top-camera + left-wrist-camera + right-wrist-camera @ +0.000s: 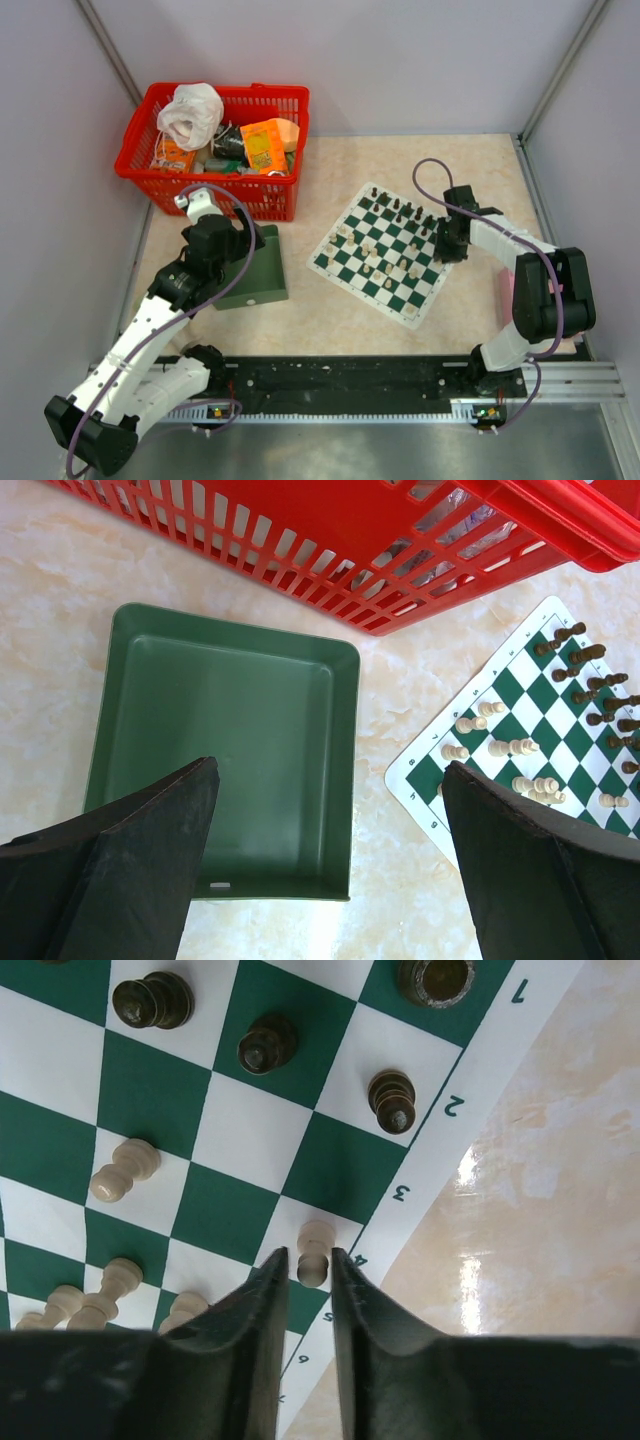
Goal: Set up the chess pieces on the board
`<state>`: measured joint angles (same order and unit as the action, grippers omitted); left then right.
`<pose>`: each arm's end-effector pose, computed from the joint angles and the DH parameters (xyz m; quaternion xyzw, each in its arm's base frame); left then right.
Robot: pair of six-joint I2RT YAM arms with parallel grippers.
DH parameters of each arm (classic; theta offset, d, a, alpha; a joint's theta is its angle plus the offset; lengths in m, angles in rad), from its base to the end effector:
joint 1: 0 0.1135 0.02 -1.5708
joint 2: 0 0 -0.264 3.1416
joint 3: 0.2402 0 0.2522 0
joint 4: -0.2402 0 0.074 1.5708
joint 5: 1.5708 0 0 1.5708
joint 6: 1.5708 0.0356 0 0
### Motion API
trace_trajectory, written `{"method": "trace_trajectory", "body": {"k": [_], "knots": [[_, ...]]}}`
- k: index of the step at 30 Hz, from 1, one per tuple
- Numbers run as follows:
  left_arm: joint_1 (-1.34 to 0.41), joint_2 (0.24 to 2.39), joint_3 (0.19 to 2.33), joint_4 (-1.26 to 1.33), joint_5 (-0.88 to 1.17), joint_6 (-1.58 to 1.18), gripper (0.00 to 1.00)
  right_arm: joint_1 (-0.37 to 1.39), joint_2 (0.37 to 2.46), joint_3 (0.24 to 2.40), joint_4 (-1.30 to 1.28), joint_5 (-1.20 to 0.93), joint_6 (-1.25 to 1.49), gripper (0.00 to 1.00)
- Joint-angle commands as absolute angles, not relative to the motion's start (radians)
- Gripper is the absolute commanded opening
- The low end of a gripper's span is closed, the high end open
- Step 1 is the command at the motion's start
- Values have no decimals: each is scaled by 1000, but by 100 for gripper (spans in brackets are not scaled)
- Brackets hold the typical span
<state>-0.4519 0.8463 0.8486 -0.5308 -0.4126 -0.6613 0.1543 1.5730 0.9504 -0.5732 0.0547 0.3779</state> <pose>0.1699 -0.0666 0.3180 -0.1901 0.8336 -0.1066 0.5076 0.2915 0.0434 0.1815 0.1146 0.9754 0.0231 0.1868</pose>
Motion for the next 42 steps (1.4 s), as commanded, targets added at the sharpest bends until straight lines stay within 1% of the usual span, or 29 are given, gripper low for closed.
{"method": "trace_trajectory", "body": {"k": [1, 2, 5, 7, 13, 16, 20, 28, 42], "knots": [[-446, 830, 850, -497, -423, -669, 99, 146, 1551, 994, -577, 68, 364, 19], [-448, 830, 851, -499, -423, -670, 99, 143, 1549, 996, -577, 64, 364, 17], [-446, 830, 851, -497, -426, -669, 99, 143, 1537, 997, -581, 58, 362, 16], [-448, 831, 853, -495, -422, -670, 99, 146, 1520, 994, -591, 52, 362, 12], [-448, 831, 850, -495, -413, -673, 99, 156, 1407, 970, -643, 3, 379, 12], [-446, 828, 847, -492, -414, -678, 99, 181, 1336, 931, -660, -54, 403, 11], [-448, 828, 847, -480, -408, -686, 99, 242, 1282, 885, -684, -68, 428, 12], [-446, 839, 851, -476, -391, -681, 99, 348, 1282, 795, -687, -48, 480, 12], [-446, 836, 844, -472, -391, -692, 99, 405, 1364, 764, -623, -48, 497, 13]]}}
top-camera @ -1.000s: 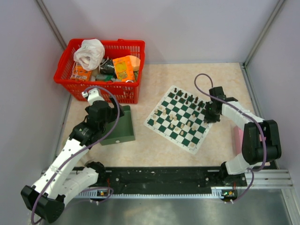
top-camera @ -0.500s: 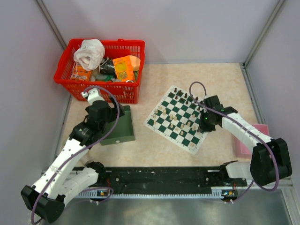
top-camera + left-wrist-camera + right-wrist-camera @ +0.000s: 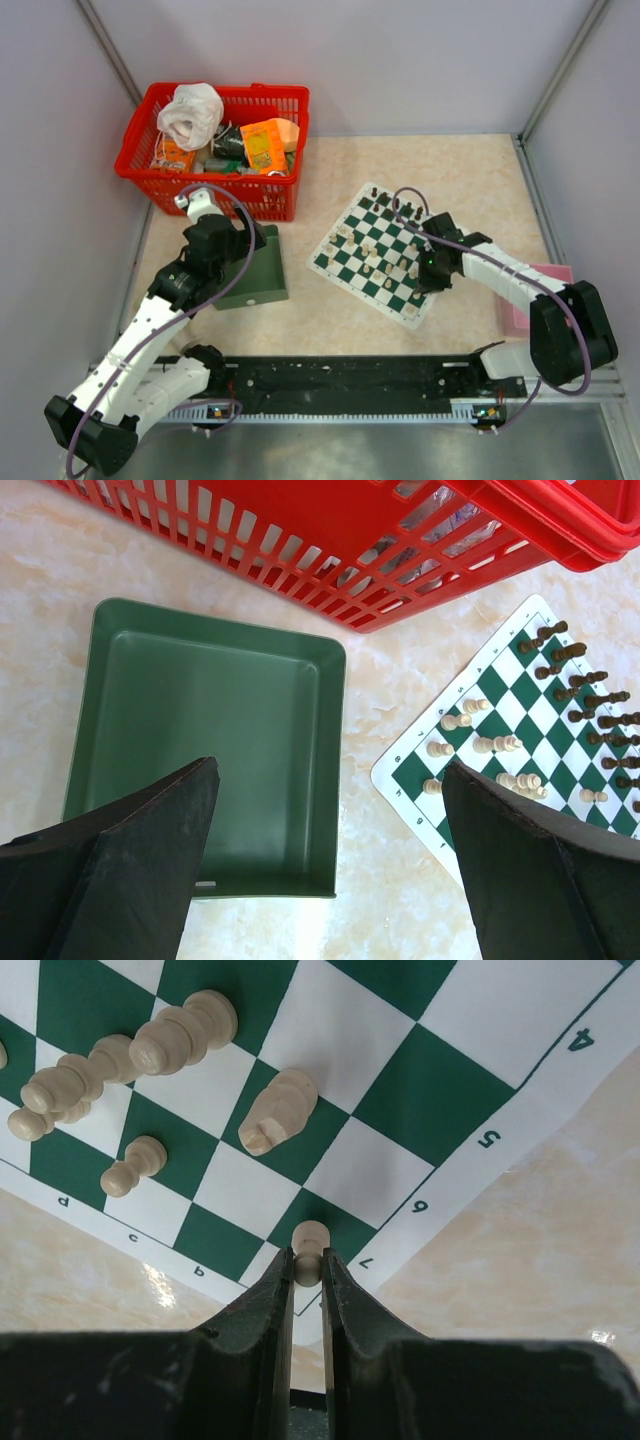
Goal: Set up the chess pieces on the board
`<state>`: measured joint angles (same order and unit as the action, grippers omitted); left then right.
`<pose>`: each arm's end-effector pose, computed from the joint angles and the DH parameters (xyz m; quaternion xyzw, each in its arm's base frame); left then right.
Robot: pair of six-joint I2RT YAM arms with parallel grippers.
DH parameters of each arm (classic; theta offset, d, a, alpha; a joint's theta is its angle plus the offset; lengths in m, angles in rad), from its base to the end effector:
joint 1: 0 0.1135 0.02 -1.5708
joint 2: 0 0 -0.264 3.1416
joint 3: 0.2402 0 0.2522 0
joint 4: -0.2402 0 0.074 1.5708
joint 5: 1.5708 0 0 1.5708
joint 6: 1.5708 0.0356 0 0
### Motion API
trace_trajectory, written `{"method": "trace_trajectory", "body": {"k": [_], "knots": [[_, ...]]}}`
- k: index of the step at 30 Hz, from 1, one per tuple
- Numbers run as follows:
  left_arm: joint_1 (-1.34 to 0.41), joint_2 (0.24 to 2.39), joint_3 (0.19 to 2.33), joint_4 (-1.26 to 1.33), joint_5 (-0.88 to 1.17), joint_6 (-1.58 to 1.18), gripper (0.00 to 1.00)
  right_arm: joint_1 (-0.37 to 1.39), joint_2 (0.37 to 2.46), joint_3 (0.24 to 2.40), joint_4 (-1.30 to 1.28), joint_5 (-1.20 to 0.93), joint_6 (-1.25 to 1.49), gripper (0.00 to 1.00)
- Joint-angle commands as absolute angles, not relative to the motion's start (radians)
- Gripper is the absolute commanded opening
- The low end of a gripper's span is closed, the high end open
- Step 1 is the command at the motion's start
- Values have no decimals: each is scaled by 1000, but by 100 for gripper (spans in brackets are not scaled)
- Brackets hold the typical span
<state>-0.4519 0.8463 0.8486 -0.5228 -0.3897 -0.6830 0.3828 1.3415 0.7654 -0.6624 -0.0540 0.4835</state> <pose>0.1702 -0.0676 0.3186 -0.1943 0.8320 -0.1231 0.5048 0.2162 0.0891 0.1839 0.0452 0.9848 0.0936 0.1389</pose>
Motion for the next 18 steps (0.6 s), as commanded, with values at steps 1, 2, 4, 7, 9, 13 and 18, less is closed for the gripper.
{"method": "trace_trajectory", "body": {"k": [1, 2, 4, 7, 9, 13, 18], "knots": [[-448, 838, 844, -471, -390, -692, 99, 405, 1368, 764, -623, -43, 497, 13], [-446, 839, 844, -471, -390, -693, 99, 408, 1374, 762, -621, -38, 495, 12], [-446, 839, 844, -471, -387, -692, 99, 411, 1379, 761, -623, -23, 499, 13], [-448, 842, 844, -472, -388, -693, 99, 414, 1387, 758, -623, -20, 499, 13], [-448, 842, 844, -471, -387, -693, 99, 417, 1387, 758, -626, -18, 499, 13], [-448, 842, 841, -469, -388, -698, 99, 420, 1373, 768, -646, -12, 495, 13], [-448, 845, 839, -468, -387, -696, 99, 420, 1356, 793, -670, -6, 491, 13]]}}
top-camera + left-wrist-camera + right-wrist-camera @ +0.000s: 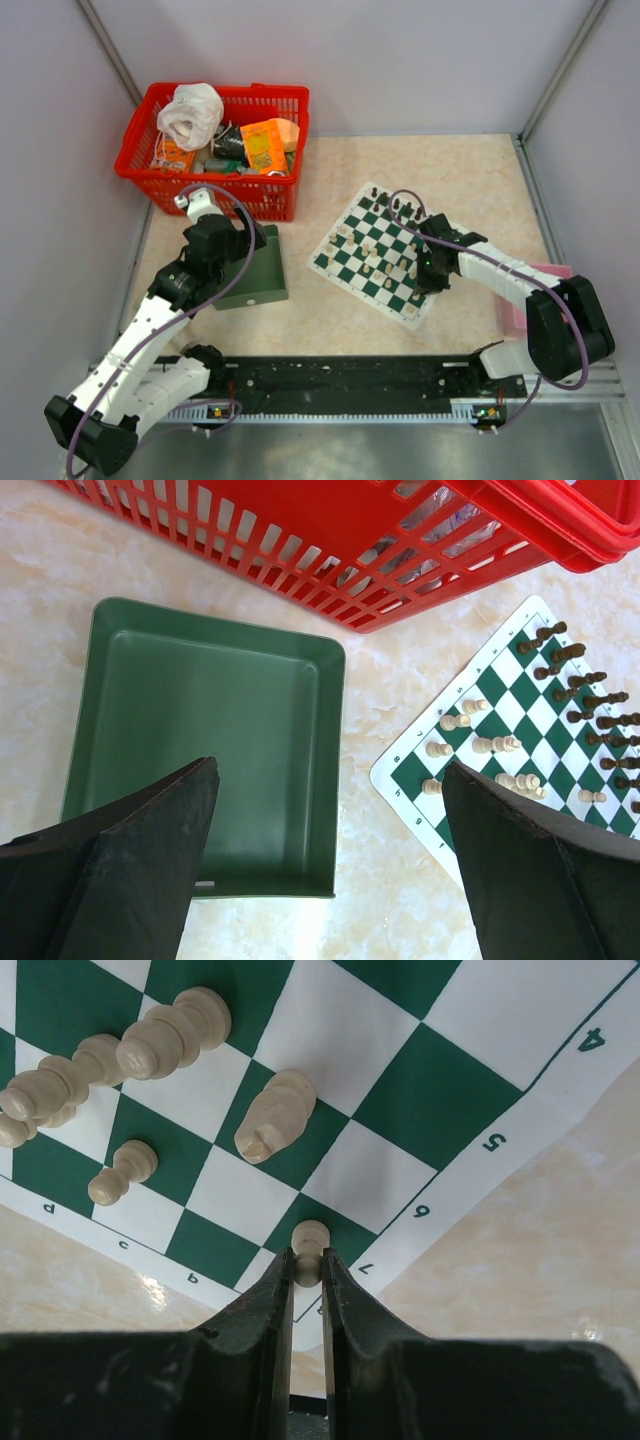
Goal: Set up the chess pieces on the board
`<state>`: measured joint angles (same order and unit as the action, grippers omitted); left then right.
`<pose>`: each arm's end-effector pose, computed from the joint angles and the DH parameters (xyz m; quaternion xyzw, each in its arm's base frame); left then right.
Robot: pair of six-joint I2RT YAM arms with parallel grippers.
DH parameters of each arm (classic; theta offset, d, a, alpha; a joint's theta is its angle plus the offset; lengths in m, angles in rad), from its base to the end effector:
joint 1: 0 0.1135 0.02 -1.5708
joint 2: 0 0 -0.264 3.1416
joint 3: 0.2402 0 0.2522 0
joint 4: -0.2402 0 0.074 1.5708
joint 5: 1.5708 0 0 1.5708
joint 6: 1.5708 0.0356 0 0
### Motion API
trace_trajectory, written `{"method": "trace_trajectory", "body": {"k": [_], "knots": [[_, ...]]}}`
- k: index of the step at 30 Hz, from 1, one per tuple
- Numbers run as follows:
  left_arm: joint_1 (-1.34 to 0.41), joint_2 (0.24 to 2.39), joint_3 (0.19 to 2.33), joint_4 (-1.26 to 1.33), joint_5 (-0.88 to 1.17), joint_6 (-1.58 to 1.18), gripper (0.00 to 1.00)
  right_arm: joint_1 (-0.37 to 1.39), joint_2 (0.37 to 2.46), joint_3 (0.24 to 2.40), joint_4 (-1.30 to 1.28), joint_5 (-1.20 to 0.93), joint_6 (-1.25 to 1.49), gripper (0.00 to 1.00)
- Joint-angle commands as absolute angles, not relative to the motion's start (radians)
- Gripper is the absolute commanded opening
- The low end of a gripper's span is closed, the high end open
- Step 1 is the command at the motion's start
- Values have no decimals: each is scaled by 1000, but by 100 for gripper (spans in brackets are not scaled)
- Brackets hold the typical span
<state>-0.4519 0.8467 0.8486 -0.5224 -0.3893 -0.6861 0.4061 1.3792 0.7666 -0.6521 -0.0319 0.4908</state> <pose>0.1703 -0.0676 0.3185 -0.1955 0.8318 -0.1240 0.5045 0.2179 0.0949 0.1764 0.0394 0.9874 0.0803 0.1305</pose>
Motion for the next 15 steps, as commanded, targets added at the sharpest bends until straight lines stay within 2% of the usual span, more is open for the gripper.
{"method": "trace_trajectory", "body": {"k": [1, 15], "knots": [[-446, 845, 841, -468, -388, -695, 99, 420, 1358, 795, -672, -5, 489, 13], [-448, 838, 830, -474, -393, -698, 99, 420, 1332, 796, -686, -17, 488, 13]]}}
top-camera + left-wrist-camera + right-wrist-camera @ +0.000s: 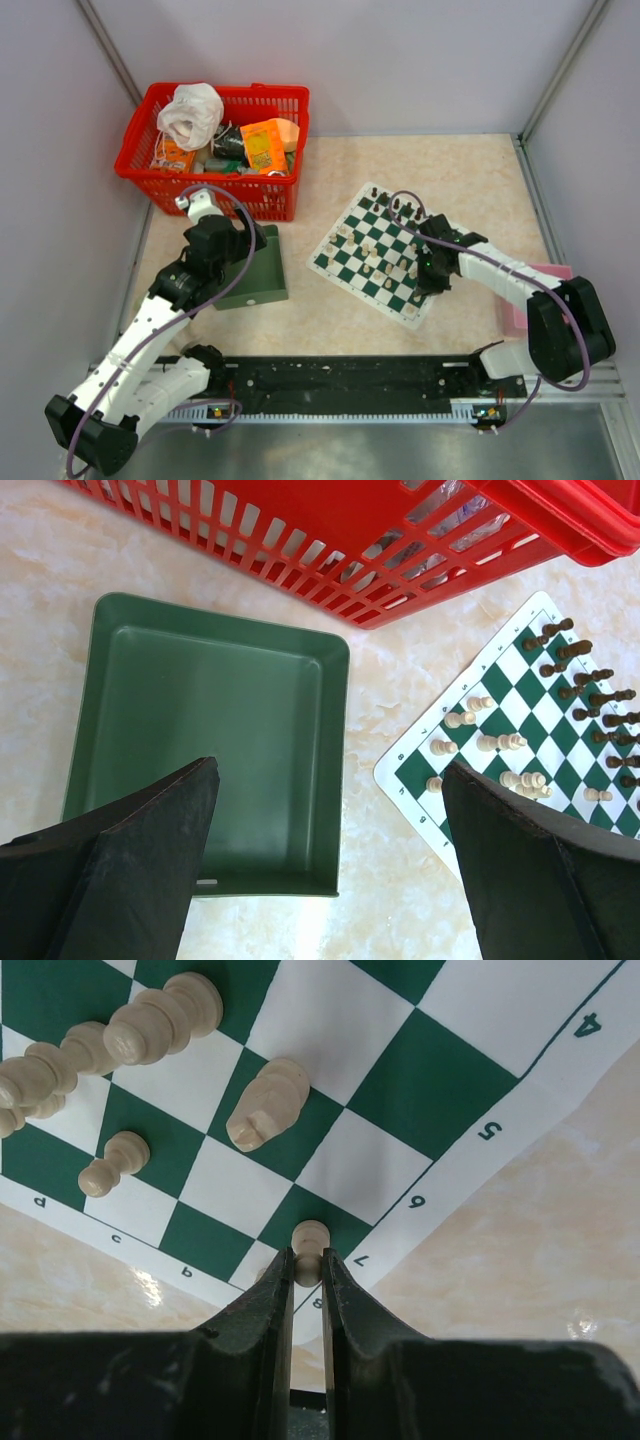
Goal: Set up the chess pieces on the board
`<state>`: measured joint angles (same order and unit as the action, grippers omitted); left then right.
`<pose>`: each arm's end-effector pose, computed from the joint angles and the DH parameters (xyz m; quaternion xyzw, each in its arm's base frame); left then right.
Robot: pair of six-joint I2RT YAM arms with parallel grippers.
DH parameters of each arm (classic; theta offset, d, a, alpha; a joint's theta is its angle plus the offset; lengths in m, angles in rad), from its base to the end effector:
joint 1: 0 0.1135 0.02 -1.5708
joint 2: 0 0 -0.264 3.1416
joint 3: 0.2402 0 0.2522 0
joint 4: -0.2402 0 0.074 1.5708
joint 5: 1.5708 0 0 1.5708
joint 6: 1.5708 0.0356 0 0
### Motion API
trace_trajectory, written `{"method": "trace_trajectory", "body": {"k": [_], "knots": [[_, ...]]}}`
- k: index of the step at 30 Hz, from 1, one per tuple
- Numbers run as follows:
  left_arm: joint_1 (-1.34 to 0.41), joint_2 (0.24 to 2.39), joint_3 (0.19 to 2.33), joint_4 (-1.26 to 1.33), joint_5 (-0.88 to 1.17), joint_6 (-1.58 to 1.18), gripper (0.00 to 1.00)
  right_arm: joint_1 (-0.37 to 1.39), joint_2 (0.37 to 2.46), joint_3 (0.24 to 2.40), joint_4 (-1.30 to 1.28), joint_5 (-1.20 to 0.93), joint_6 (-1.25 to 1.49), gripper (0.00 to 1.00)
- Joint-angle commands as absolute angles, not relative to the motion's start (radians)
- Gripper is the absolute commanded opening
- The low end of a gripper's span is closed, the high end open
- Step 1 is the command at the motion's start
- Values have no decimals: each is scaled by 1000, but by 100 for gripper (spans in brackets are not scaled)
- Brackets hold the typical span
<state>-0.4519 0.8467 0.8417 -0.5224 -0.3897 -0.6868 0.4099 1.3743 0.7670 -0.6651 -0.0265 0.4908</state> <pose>0.1703 -0.0676 0.3162 -0.1955 0.8334 -0.1222 0.5023 0.2161 0.0949 0.1772 0.0380 0.9881 0.0765 0.1281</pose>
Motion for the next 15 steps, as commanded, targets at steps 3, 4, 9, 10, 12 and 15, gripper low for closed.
{"method": "trace_trajectory", "body": {"k": [3, 4, 9, 10, 12, 15], "knots": [[-448, 835, 831, -474, -394, -696, 99, 422, 1316, 801, -690, -9, 485, 13], [-446, 836, 831, -474, -396, -695, 99, 422, 1316, 801, -692, -8, 486, 13], [-448, 836, 828, -474, -396, -698, 99, 422, 1325, 792, -680, -5, 491, 13], [-448, 835, 828, -472, -393, -696, 99, 420, 1328, 787, -673, -5, 491, 13], [-446, 838, 828, -471, -393, -696, 99, 420, 1335, 776, -663, -5, 497, 13], [-448, 839, 830, -472, -394, -696, 99, 420, 1339, 756, -632, -5, 508, 14]]}}
